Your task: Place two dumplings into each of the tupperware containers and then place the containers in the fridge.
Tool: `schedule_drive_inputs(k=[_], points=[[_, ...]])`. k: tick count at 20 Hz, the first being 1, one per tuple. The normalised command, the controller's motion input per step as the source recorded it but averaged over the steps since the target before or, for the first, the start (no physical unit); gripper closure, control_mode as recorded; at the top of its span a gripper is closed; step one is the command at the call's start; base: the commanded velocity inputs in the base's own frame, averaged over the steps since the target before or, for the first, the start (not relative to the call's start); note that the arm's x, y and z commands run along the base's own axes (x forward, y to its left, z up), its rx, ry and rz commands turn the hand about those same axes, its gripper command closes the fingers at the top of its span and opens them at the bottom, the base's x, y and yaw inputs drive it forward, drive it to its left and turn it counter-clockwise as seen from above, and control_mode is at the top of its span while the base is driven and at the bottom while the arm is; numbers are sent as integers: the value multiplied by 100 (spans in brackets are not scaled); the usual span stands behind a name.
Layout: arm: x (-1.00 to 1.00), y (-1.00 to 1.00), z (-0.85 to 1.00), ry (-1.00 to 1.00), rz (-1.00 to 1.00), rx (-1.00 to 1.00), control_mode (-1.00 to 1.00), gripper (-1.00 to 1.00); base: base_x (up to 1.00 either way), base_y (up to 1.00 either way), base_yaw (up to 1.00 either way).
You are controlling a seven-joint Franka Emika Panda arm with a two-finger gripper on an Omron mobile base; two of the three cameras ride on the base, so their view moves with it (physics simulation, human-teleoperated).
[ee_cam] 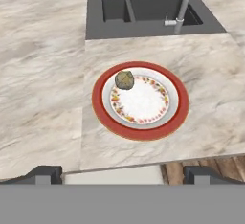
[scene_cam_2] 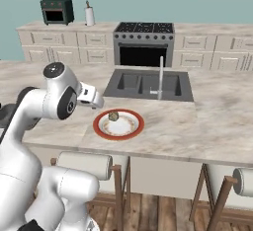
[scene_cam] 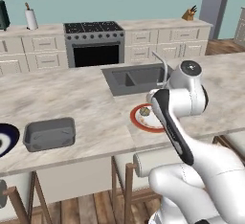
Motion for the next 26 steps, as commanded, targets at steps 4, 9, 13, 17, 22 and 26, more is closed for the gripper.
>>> schedule_drive_inputs(k=[4, 9, 13, 17, 22, 26], points=[[76, -6, -25, 8, 2, 3, -100, -100, 0, 0, 0], [54, -1, -29, 3, 1, 1, -100, -100, 0, 0, 0], [29, 1, -34, 1, 0, 0, -100, -100, 0, 0, 0], [21, 0, -26, 3, 0, 0, -100, -100, 0, 0, 0], [38, -3, -35, 1, 1, 1, -100, -100, 0, 0, 0], [56, -3, -44, 0, 0, 2, -100, -100, 0, 0, 0]])
